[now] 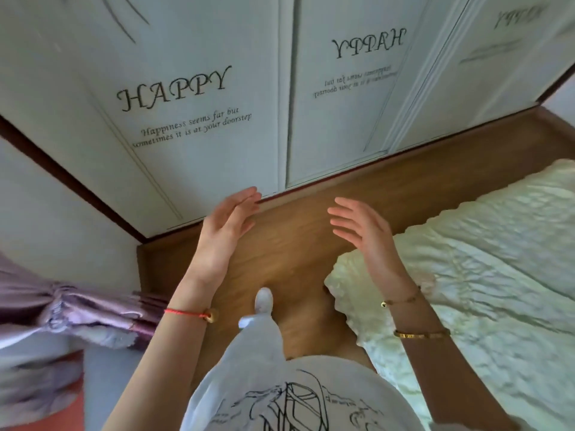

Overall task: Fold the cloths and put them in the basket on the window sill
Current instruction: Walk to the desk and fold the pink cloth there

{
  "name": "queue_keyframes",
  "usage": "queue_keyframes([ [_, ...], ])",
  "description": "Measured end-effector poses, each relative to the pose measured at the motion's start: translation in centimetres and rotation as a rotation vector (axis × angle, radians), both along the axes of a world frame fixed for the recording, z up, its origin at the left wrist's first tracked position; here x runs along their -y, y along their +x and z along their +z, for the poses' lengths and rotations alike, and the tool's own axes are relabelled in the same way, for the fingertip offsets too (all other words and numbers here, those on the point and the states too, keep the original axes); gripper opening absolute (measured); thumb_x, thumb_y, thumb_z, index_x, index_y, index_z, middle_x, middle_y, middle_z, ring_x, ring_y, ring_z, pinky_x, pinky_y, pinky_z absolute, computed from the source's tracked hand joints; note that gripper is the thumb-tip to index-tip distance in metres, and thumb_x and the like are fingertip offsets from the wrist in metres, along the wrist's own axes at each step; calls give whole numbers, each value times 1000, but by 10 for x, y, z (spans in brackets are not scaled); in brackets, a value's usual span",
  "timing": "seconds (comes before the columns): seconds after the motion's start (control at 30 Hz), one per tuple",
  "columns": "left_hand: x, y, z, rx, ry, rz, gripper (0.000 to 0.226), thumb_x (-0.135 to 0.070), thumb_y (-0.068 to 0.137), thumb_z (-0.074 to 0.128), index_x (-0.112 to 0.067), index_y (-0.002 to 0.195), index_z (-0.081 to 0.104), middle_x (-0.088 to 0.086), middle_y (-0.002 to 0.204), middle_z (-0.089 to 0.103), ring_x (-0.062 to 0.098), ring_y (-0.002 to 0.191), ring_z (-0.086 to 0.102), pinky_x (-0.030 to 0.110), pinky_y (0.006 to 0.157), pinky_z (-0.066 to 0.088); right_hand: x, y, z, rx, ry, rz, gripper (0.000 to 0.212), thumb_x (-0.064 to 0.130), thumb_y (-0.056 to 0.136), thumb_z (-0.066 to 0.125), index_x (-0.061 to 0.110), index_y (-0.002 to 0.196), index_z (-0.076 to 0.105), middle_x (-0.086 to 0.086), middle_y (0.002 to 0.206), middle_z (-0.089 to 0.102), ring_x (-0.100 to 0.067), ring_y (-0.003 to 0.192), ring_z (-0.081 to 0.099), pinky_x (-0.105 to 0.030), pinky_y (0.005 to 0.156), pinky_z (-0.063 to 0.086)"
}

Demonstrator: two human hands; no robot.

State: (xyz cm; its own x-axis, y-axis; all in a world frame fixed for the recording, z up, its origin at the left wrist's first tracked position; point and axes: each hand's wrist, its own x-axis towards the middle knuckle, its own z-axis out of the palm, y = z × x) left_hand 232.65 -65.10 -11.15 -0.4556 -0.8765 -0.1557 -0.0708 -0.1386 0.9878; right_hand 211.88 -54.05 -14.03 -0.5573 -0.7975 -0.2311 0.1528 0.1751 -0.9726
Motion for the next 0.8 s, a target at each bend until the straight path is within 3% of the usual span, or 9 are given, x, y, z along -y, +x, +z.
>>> queue_keyframes([
  [0.2,110,-100,-3,-12,-5,-129,28,-33,99,54,-24,123,66,-6,125,68,10,118,64,38,107,47,81,-83,-4,-26,0,-151,34,29,105,39,13,124,63,-3,115,71,-18,106,69,-33,94,56],
  [0.3,167,-157,5,-42,18,-204,33,-41,85,64,-27,113,70,-3,122,71,15,117,65,40,107,47,125,-126,0,-58,0,-224,34,29,106,37,15,123,62,0,113,71,-16,105,69,-29,93,57],
  [0.47,243,-260,7,-22,-1,-360,27,-21,100,54,-15,124,66,0,122,71,17,117,65,44,108,47,174,-193,2,-59,-4,-374,34,30,106,36,15,124,61,-3,116,69,-18,108,68,-31,97,55],
  [0.8,312,-487,10,-19,6,-642,27,-20,101,52,-17,124,65,0,123,70,16,119,64,40,109,47,209,-362,-11,-61,-22,-684,37,30,106,36,11,125,62,-7,117,71,-21,107,69,-40,100,54],
])
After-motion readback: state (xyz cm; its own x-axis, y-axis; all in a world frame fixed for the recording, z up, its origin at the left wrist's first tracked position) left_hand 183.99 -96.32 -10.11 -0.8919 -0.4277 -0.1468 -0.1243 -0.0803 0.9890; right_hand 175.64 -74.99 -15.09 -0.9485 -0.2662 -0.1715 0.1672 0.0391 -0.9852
